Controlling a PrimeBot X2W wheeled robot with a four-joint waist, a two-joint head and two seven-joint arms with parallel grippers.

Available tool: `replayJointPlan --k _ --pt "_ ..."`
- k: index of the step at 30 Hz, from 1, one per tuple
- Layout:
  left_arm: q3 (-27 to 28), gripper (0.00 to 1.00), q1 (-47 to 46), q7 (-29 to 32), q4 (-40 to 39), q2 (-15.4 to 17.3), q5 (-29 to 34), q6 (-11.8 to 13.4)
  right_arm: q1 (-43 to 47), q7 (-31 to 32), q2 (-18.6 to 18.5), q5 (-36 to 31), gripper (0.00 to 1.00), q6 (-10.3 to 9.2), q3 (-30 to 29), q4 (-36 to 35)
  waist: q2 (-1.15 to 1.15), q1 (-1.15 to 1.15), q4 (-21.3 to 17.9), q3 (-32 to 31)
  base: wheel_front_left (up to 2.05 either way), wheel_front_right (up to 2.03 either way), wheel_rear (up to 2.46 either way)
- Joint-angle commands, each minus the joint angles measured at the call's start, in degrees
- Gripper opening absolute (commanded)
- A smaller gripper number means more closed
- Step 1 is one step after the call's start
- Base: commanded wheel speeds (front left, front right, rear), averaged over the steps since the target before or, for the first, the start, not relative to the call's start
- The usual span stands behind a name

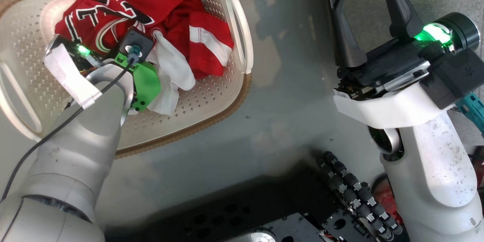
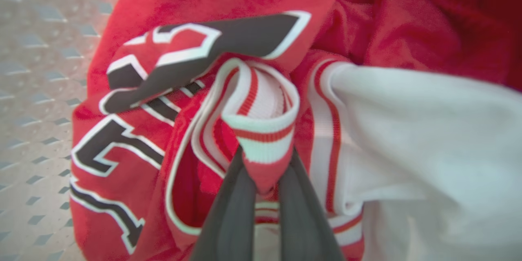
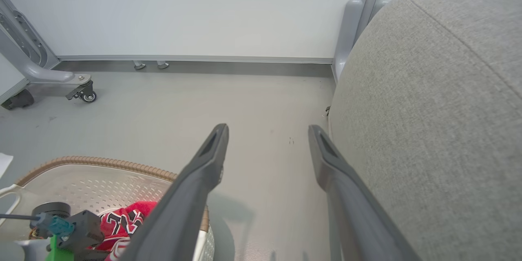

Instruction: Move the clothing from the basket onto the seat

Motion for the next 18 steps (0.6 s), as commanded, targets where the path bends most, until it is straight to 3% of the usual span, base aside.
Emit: replayJointPlan --k 1,10,18 --pt "0.02 0.0 1.02 -0.67 0.02 -0.38 -0.41 0.37 0.27 -0.28 -0.12 -0.44 1.0 -0.02 -0.27 0.28 0.0 0.0 0.77 -2.18 0.0 0.0 0.0" --pt "1.05 0.0 7.29 -2.8 -2.93 -3.02 -3.26 0.15 3.91 -0.28 -0.15 -1.59 1.0 -0.02 -0.53 2.64 0.0 0.0 4.08 -12.64 0.0 0.0 0.0" --pt "3.68 0.0 18.31 -2.73 -14.98 -3.7 -6.27 0.12 9.4 -0.28 -0.18 -3.32 1.0 -0.02 -0.56 5.69 0.0 0.0 7.89 -24.64 0.0 0.0 0.0"
